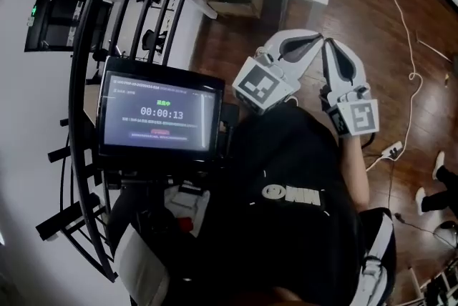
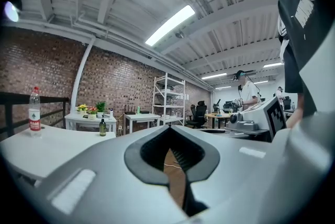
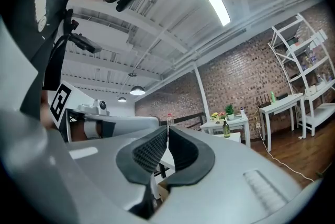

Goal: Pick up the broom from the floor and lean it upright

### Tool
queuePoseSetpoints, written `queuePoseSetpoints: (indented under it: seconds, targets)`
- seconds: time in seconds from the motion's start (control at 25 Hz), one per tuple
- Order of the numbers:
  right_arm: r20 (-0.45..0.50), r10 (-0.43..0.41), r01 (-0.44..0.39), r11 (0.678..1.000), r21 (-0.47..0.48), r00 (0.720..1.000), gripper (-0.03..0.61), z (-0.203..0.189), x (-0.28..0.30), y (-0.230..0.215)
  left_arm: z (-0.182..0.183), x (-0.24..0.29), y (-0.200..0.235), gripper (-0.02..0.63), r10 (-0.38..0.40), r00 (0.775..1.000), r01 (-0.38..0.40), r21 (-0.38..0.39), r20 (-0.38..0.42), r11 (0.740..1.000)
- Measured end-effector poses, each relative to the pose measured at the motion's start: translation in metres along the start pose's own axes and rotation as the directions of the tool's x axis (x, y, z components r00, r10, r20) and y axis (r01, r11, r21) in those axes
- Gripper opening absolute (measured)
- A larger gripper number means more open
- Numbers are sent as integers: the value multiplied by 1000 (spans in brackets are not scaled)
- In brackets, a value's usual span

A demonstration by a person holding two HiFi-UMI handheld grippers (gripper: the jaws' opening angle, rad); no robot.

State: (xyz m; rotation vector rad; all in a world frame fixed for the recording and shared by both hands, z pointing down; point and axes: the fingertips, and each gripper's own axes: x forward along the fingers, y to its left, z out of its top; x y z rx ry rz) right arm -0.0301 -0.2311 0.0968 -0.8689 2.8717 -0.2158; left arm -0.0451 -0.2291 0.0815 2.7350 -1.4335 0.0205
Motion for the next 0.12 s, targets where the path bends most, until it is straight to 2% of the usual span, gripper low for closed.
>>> queuePoseSetpoints:
  seconds: [0.12]
  targets:
    - [-4, -21, 20, 1000, -17, 1000, 3, 2, -1, -6, 2, 5, -2, 14, -15, 1000, 15, -8, 12, 1000]
